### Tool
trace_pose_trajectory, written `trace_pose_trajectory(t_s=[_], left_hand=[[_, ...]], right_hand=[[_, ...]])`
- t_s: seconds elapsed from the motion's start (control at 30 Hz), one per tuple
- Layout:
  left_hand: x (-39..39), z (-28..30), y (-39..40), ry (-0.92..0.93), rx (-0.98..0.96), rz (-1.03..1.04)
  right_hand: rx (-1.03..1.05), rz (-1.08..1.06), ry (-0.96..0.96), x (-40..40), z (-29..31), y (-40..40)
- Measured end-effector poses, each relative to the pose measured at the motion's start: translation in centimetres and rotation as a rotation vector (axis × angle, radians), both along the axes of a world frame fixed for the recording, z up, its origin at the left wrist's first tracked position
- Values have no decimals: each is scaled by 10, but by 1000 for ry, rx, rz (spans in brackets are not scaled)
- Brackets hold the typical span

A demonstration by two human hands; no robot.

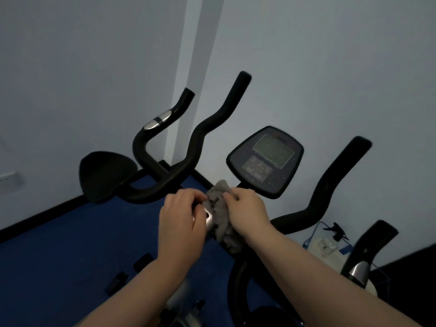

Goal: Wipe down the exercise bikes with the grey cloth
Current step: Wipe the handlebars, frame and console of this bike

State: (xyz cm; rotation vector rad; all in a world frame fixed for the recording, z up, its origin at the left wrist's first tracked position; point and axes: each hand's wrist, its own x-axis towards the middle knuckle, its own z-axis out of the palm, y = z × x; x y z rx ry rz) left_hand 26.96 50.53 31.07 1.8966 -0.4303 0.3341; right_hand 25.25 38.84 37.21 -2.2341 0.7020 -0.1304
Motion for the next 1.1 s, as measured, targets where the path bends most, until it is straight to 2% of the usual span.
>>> trace_pose_trajectory(t_s=[0.13, 0.17, 0.23, 0.33, 0.43, 0.5, 0.63, 0.77, 0.87, 0.93, 1.03, 1.1], left_hand=[[12, 14, -7, -94, 182, -49], [18, 21, -13, -98, 231, -68], [32, 33, -27, -81, 337, -110], [47, 34, -44, 26, 479, -167], [47, 24, -48, 59, 542, -153], [44, 20, -46, 32, 526, -106], [43, 20, -46, 37, 512, -87], [42, 22, -45, 24, 517, -104], [42, 24, -46, 32, 523, -101], [42, 24, -46, 37, 531, -101], [41, 24, -44, 39, 541, -103], [41, 24, -44, 31, 550, -104]], right_hand=[[703, -281, -114, 6, 33, -35], [782, -352, -142, 11, 43, -46], [778, -440, -197, 22, 60, -73], [550, -415, -331, 41, 81, -108], [-90, -298, -353, 66, 76, -128], [-387, -230, -381, 78, 61, -130], [-497, -240, -538, 95, 46, -132], [-624, -226, -381, 120, 82, -170], [-693, -188, -398, 123, 101, -179], [-725, -65, -318, 114, 86, -169], [-726, 257, -31, 91, 43, -144], [-736, 264, -41, 82, 39, -139]])
